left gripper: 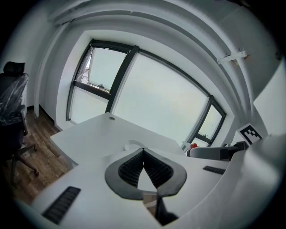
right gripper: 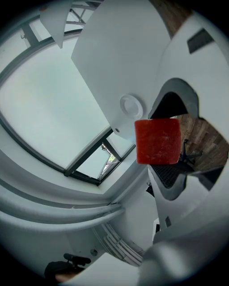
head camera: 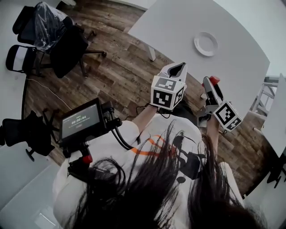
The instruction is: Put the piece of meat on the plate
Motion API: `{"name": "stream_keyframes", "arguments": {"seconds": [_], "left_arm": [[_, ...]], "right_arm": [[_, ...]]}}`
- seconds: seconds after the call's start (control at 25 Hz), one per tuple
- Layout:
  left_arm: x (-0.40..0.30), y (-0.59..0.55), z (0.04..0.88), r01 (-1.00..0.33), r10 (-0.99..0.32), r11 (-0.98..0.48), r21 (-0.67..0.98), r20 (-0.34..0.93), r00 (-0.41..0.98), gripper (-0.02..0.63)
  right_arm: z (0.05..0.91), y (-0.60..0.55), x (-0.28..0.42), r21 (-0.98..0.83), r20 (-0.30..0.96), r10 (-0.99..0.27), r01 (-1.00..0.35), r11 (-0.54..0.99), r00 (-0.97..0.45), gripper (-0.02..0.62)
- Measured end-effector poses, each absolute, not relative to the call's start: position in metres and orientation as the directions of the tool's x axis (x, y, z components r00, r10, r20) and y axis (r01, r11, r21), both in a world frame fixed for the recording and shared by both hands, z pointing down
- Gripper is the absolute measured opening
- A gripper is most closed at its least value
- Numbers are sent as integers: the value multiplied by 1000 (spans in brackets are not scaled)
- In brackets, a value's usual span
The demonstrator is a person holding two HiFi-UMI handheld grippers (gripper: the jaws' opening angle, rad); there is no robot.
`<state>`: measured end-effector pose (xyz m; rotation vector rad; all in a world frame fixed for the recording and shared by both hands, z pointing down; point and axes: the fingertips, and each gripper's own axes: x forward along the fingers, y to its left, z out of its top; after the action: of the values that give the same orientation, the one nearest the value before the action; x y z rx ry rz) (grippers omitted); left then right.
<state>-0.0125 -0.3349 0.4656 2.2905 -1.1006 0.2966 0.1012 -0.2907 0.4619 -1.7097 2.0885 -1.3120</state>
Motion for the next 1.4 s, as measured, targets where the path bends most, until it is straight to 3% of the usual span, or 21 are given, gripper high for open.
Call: {"name": "stream_keyframes", "arguments": {"seconds": [0.4,0.76,1.4], "left_arm": [[36,-415,457,-789,-658,-524,321,436,614,5],[58,-457,468,-807,-666,-517,284,458,589,5],[74,-469,494,-822,-653,-506,260,507,562,5]], "right_arm": [[481,-379,152,-678,419,-829,-735,-14,-370,313],[537,-434,175,-524,568,-729,-851,40,-384,313],[624,-499,155,-185,803,-480,-913,363,-353,313]]}}
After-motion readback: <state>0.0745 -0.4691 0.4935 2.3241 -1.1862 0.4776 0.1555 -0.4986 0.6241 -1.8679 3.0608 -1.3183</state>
